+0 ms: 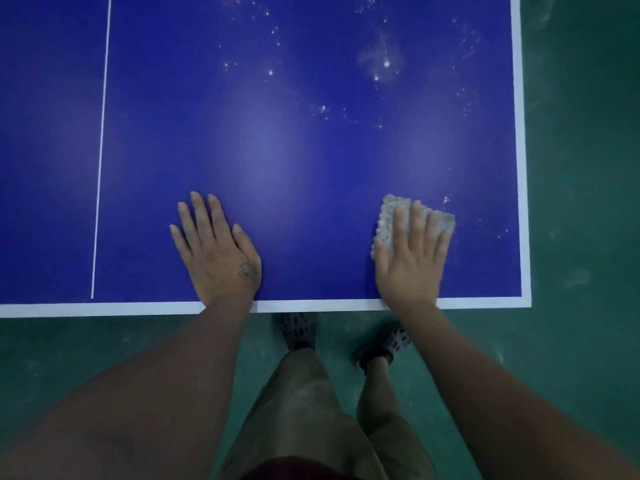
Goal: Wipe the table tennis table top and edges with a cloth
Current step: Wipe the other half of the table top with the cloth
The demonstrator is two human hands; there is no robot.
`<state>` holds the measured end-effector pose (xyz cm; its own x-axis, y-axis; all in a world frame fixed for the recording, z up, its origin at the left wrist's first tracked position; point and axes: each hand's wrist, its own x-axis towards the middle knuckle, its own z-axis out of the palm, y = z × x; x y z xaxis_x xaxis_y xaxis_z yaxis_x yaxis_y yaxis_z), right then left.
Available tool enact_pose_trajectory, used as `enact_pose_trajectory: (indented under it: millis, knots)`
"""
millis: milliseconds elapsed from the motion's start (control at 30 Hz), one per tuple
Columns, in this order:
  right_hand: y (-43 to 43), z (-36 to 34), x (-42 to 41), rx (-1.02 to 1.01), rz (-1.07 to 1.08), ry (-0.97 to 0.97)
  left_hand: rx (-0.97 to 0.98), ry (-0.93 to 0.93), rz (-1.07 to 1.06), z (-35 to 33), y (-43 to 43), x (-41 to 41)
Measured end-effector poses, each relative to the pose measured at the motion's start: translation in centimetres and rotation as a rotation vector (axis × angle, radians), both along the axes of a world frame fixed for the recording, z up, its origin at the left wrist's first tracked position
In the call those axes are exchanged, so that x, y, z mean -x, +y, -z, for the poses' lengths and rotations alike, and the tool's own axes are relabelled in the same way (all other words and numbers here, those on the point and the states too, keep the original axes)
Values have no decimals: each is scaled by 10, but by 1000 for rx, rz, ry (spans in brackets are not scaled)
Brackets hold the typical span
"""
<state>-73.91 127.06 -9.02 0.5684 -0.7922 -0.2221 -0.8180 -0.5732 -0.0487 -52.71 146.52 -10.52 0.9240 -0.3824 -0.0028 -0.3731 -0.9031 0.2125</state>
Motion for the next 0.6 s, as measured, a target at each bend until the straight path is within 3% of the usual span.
enact_pose_trajectory:
  millis: [167, 333, 600]
  knots:
    - [66, 2, -36, -51, -245, -77, 33, 10, -9, 1, 1, 2]
    - [44, 4, 27, -68, -377, -96, 217, 21, -38, -1, -2, 8]
    - [-57, 0, 144, -36, 105, -6, 328, 112, 168, -9, -104, 121]
